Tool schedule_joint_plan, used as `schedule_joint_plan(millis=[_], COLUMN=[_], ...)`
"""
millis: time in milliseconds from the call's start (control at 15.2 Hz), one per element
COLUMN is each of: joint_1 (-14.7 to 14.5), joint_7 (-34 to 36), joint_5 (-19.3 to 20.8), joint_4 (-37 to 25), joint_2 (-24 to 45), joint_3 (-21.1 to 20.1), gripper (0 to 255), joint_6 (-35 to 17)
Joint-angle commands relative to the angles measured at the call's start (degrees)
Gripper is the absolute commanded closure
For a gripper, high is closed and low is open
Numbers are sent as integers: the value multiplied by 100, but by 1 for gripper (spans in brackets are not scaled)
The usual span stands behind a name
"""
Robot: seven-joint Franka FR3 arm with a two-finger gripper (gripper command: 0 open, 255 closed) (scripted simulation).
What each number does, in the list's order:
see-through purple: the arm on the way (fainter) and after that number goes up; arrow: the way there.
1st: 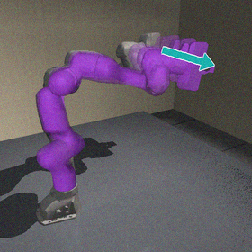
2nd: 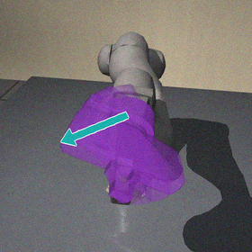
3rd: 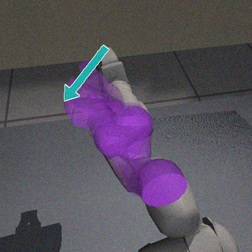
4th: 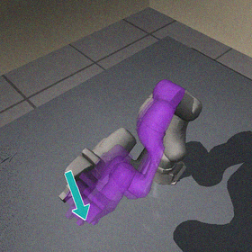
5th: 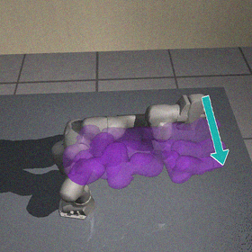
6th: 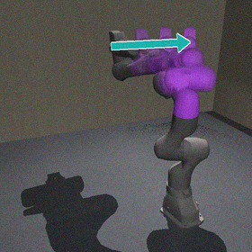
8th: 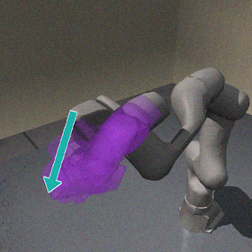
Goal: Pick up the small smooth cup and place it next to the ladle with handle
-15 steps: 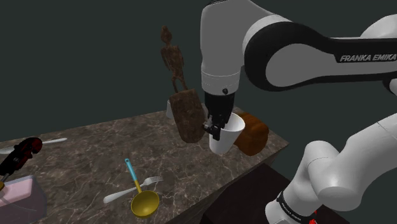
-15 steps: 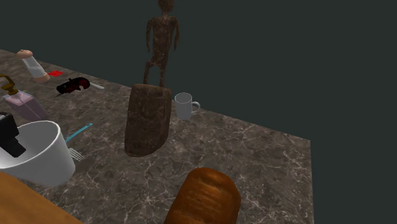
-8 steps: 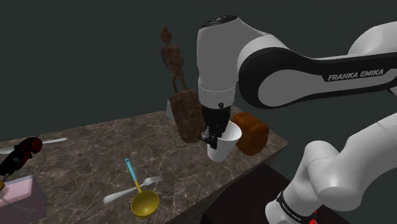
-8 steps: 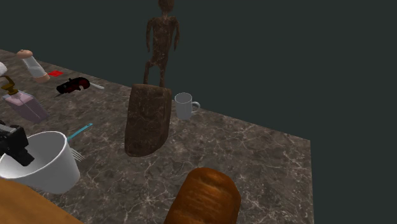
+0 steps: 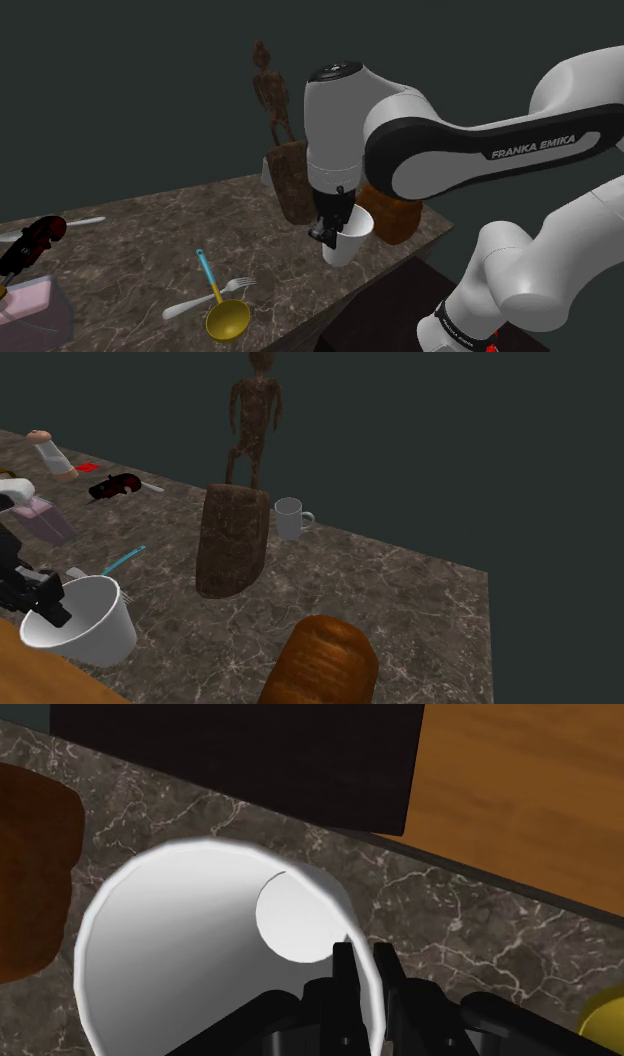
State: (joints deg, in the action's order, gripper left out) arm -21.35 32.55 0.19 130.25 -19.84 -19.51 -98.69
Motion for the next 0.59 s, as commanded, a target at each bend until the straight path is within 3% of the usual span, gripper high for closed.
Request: schedule_joint_plan(millis=[0, 528], joint_1=[0, 1], joint_7=[20, 117], joint_5=[5, 36], joint_4=[127, 577], joint_2=[39, 240], joint_3=[-13, -74], gripper=[255, 255], joint_6=[-167, -806])
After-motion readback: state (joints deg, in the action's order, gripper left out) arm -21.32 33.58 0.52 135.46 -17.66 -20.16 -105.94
